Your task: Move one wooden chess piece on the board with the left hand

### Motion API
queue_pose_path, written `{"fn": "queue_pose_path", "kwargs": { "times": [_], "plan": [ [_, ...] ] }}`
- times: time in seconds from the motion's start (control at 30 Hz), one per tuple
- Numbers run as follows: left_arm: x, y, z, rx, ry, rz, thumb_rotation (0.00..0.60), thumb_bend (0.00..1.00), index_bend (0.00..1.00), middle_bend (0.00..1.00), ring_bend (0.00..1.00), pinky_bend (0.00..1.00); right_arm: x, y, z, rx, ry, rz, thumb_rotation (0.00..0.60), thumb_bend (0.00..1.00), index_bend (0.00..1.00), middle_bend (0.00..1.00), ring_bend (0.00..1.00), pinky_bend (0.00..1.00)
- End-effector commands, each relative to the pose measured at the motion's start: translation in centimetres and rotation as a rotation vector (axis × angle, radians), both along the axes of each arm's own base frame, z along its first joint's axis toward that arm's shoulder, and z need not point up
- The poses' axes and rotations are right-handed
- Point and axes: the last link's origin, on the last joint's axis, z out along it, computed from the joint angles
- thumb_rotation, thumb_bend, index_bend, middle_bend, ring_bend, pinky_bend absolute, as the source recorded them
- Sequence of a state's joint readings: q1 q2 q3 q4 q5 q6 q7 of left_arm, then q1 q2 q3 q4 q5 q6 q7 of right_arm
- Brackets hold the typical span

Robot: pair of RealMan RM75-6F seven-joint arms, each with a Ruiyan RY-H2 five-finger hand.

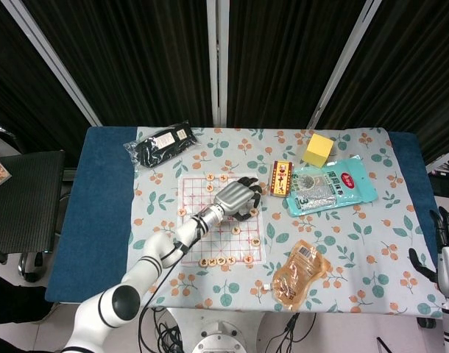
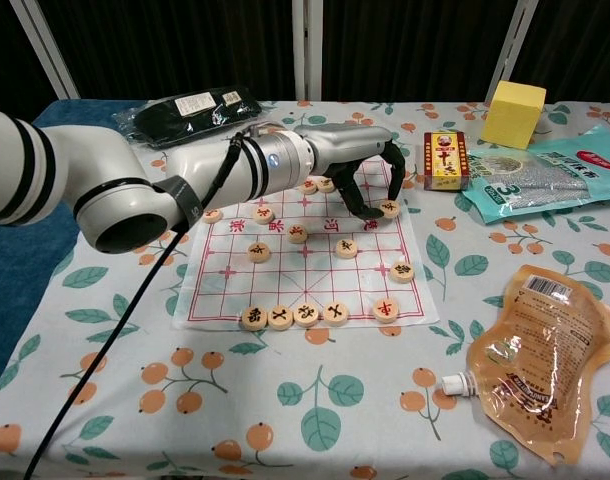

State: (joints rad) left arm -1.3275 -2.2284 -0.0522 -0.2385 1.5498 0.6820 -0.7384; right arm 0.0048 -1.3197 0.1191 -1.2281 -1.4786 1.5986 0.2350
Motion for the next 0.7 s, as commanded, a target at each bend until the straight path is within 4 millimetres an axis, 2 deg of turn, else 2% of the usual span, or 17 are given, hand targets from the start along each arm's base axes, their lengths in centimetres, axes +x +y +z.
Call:
{"fn": "queue_pose_path", "kwargs": {
  "times": [0.03, 0.4, 0.7],
  "plan": [
    [0.05, 0.03, -0.09, 0.001, 0.001, 0.007, 0.6, 0.33, 0.52, 0.2, 0.04, 0.11, 0.01, 0.02, 0.03, 0.0, 0.0, 0.001, 0.6, 0.25, 0.0, 0.0, 0.0, 0.0],
    [-0.19, -0.04, -0.48, -0.001, 0.01, 0.031, 0.6, 0.33, 0.51, 0.2, 0.04, 0.11, -0.06, 0.14, 0.18, -0.005, 0.001, -0.005, 0.6, 0.25, 0.0, 0.0, 0.0, 0.0],
    [0.01, -0.05, -0.4, -0.008, -0.009, 0.034, 0.6, 0.32, 0.34, 0.2, 0.04, 0.11, -0.04, 0.07, 0.11, -0.002, 0.004, -0.008, 0.6, 0.25, 0.0, 0.0, 0.0, 0.0]
  ]
}}
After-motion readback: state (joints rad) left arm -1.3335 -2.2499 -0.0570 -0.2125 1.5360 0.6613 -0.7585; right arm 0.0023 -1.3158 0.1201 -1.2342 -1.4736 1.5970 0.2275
